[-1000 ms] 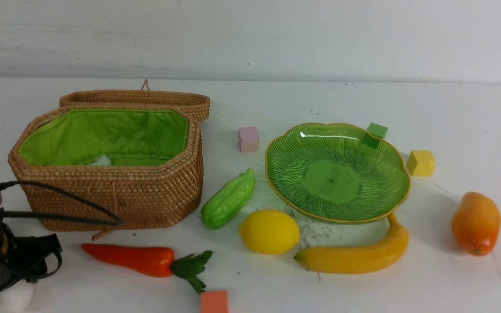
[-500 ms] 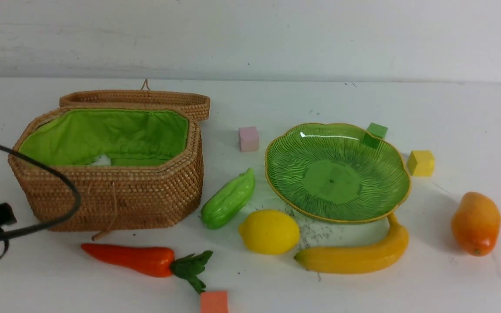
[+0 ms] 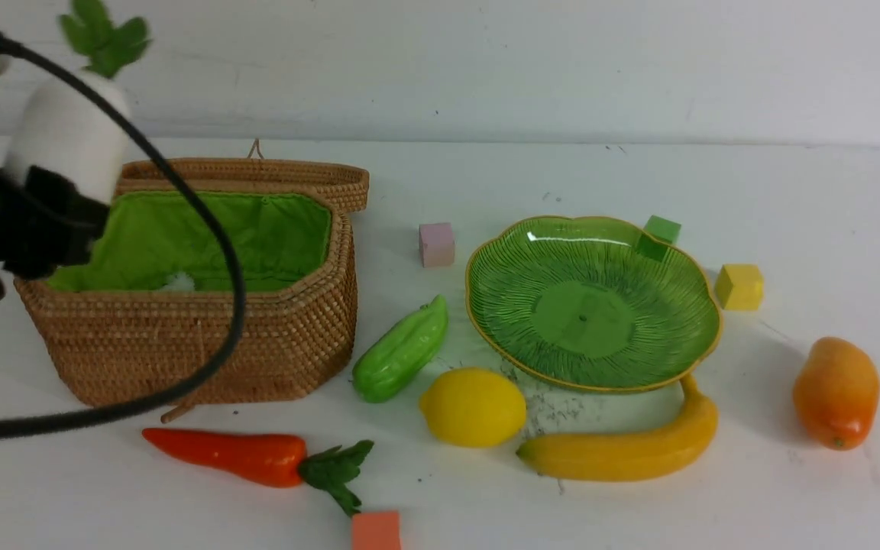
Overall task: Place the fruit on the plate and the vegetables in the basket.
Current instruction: Take a daikon with your left arm and place it on the basket on the left, then use the left arm to grab a carrot and put it into the left basket, then grab a lemon with your left arm and place it on the plate on the right
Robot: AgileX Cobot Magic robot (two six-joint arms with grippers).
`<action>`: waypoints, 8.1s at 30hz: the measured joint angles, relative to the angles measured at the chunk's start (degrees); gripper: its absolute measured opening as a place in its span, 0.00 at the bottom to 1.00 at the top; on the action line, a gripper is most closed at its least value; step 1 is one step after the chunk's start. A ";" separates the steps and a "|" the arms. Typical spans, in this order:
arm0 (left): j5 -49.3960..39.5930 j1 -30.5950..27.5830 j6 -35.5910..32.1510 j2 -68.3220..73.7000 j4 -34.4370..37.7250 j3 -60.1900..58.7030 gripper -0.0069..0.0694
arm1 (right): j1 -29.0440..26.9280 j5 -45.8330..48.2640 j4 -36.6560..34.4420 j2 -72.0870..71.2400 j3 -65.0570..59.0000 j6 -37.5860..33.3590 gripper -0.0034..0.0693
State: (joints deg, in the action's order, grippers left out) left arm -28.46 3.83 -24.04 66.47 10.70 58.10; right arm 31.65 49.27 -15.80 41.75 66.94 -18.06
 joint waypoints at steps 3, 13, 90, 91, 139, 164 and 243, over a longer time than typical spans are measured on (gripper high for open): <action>0.73 0.00 -16.80 6.74 7.09 3.99 0.74 | 0.00 -0.33 3.37 0.00 0.00 0.64 0.31; -2.98 0.00 -34.33 17.11 5.65 9.77 0.74 | 0.00 0.99 5.12 0.00 0.00 3.49 0.32; 15.28 15.98 -49.59 26.26 11.49 -16.47 0.59 | 0.00 23.31 -3.19 -1.72 0.00 4.53 0.34; 14.80 15.98 -49.59 26.27 11.49 -16.33 0.57 | 0.00 23.31 -3.19 -1.72 0.00 4.53 0.34; 21.22 6.71 -38.95 18.88 3.90 3.69 0.85 | 0.10 1.89 -2.47 -1.72 0.00 2.04 0.35; -16.43 27.66 -8.33 11.91 13.32 6.04 0.07 | 0.10 11.00 -0.58 -1.72 0.00 1.92 0.35; -8.49 34.46 -21.18 37.62 -11.29 24.83 0.82 | 0.10 23.40 12.05 -17.82 -0.60 16.74 0.34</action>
State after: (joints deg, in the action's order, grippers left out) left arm -36.95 38.29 -45.22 104.09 -0.58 82.93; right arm 31.75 72.67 -3.75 23.93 66.34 -1.32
